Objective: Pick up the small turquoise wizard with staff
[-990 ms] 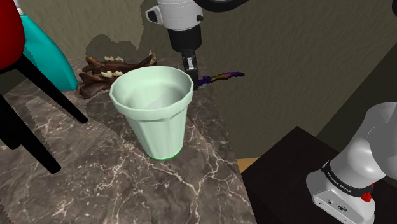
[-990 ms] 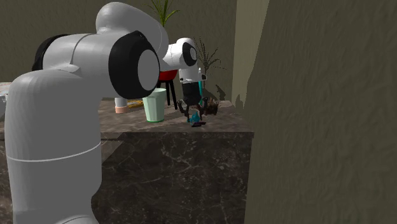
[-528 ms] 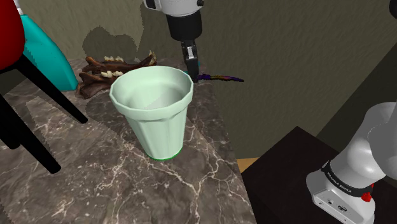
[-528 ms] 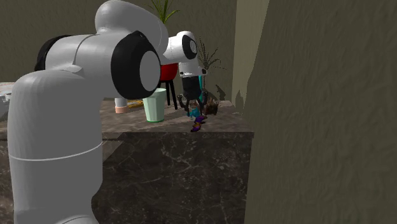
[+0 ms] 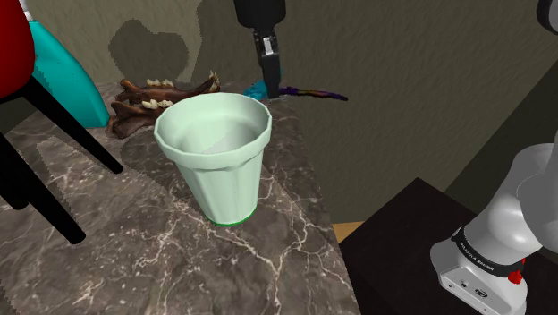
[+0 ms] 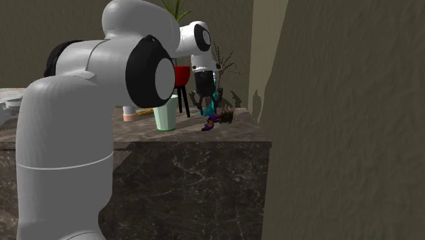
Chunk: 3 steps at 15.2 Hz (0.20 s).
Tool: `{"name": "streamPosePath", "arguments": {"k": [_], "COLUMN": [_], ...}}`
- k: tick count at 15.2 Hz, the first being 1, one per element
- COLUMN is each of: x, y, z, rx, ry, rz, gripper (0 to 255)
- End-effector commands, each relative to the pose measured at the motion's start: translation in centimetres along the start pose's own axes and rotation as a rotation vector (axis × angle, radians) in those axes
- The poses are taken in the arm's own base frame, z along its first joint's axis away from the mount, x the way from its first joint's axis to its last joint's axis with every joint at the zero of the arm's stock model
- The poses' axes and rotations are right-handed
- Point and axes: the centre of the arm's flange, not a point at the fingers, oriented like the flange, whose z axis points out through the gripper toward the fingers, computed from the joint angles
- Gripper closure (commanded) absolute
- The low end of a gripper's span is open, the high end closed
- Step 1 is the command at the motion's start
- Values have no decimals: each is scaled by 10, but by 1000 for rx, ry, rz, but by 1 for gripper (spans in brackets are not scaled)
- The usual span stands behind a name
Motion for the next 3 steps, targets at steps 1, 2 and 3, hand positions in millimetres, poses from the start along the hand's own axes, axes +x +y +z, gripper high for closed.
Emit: {"name": "streamPosePath", "arguments": {"k": [1,2,3], "x": [-1,-2,-2], "y": [1,1,1], "z": [-11,-12,-12], "rx": [0,0,0], "ry": [0,0,0], "rz": [0,0,0], "gripper": [255,255,255]}}
